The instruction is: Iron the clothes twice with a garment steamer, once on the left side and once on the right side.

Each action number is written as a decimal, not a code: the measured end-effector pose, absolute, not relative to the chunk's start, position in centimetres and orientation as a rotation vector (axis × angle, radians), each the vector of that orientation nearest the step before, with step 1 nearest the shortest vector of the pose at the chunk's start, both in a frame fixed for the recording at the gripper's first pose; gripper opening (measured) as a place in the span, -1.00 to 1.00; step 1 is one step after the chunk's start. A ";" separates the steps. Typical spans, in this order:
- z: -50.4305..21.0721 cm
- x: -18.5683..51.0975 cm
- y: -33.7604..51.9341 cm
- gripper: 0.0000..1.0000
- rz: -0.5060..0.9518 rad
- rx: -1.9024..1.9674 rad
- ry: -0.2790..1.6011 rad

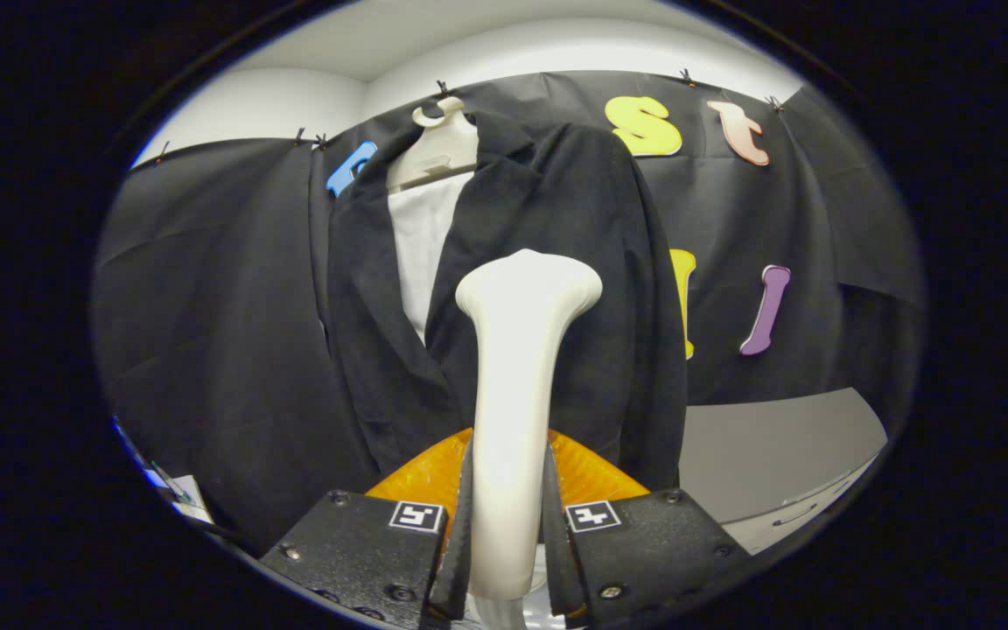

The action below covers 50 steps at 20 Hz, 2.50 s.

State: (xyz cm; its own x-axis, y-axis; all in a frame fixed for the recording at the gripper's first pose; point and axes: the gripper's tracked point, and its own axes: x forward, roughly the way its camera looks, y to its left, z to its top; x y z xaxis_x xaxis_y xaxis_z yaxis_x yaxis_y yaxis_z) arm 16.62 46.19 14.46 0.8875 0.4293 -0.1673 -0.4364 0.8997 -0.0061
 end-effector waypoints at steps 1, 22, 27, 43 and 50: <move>13.7 16.5 46.1 -0.24 0.447 -0.047 0.178; -0.3 15.1 46.5 -0.24 0.420 -0.102 0.415; -3.1 14.8 46.1 -0.24 0.407 -0.110 0.459; -9.3 14.3 44.1 -0.24 0.365 -0.116 0.602; -2.8 12.5 44.8 -0.25 0.378 -0.087 0.492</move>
State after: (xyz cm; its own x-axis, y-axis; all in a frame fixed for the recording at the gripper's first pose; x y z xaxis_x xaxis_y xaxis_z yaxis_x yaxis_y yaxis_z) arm 12.54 44.82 -2.75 0.8139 0.3326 -0.4764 -0.3740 0.9274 0.0085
